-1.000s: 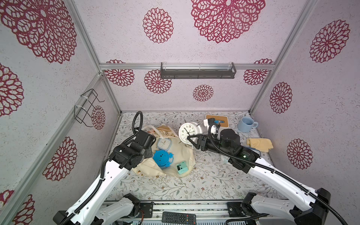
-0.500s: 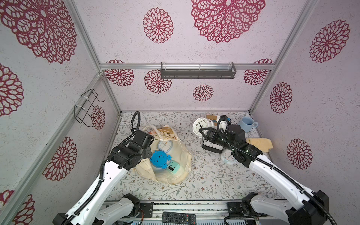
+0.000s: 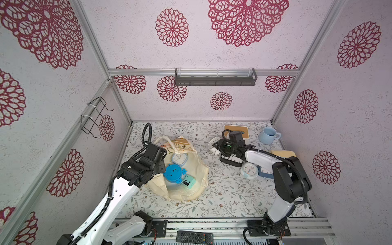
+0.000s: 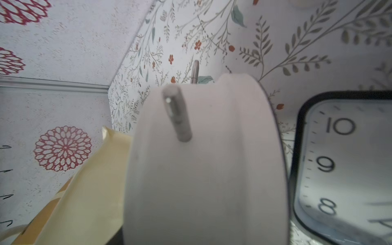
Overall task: Take the alarm clock out of the canvas bag
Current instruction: Place the alarm at the center of the board.
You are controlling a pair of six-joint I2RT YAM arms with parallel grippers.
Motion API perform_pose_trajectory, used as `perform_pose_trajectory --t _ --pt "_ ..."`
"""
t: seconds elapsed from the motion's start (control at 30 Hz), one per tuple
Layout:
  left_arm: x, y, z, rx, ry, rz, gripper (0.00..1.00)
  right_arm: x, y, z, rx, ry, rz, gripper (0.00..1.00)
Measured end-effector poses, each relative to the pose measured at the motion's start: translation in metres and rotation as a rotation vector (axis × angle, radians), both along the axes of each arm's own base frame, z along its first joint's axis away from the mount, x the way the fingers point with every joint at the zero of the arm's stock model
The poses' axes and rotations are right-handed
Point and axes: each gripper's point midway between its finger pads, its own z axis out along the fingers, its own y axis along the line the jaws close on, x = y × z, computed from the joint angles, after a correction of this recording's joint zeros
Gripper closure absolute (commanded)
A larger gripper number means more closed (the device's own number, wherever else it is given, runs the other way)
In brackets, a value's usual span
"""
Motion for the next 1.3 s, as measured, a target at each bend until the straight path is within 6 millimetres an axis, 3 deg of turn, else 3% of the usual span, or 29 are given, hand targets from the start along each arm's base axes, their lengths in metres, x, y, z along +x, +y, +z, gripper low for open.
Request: perform_pose_trajectory --t 0.2,0.37,0.57,0.9,1.07,1.2,1.3 --pt "0.001 -0.003 -0.003 -0.012 0.002 -0.009 1.00 0.013 0.016 -0.020 0.047 0.039 0.020 0.37" --pt "0.003 -0.005 -0.003 -0.021 -0.003 -0.013 1.00 0.021 0.024 -0.017 0.067 0.026 0.038 0.20" --pt "0.004 -0.006 -0.003 -0.020 0.000 -0.013 1.00 0.024 0.024 -0.012 0.034 0.019 0.051 0.16" --pt "0.005 -0.007 -0.005 -0.023 0.006 -0.010 1.00 0.010 0.004 -0.028 -0.094 0.081 0.037 0.12" --pt "0.005 -0.010 -0.007 -0.038 0.017 -0.011 1.00 0.009 -0.003 0.006 -0.121 0.007 0.035 0.12" --pt "0.005 -0.012 -0.008 -0.053 0.024 -0.006 1.00 0.003 -0.010 0.064 -0.114 -0.128 0.031 0.16" --pt "0.006 -0.016 -0.012 -0.068 0.042 -0.006 1.00 -0.020 -0.012 0.115 -0.102 -0.262 0.069 0.18"
